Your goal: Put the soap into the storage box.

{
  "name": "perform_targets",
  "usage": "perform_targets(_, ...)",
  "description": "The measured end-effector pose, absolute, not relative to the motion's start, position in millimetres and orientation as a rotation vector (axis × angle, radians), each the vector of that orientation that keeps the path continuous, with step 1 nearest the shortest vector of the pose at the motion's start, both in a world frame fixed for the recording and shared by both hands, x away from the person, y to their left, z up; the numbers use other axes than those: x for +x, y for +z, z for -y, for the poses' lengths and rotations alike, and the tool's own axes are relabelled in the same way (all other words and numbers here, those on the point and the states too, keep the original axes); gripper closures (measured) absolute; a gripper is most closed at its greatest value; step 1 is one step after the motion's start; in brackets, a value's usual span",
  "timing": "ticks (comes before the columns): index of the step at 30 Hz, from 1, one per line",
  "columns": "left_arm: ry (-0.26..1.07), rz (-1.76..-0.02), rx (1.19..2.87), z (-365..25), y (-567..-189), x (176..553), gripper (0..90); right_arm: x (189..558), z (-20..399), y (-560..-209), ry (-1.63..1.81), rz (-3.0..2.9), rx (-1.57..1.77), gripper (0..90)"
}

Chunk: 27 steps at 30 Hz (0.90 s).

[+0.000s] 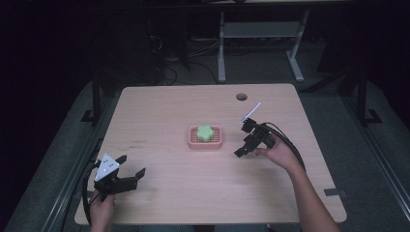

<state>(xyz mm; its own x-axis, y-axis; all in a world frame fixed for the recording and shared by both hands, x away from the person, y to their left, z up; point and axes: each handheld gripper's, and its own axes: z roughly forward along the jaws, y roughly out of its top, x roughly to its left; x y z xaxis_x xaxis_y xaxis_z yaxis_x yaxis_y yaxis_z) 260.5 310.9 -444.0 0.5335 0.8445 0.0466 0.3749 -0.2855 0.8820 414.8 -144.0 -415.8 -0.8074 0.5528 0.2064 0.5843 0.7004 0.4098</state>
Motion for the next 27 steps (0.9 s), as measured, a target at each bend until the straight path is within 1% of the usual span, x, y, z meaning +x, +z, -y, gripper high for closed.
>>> perform_targets(14,0.663,-1.0,1.879,-311,-445,260,14.2,399,157,-416,-0.742,2.826,-0.966,19.9)
perform_targets(27,0.663,-0.999,1.89,-311,-444,260,14.2,381,173,-426,-0.744,2.814,-0.992,19.8)
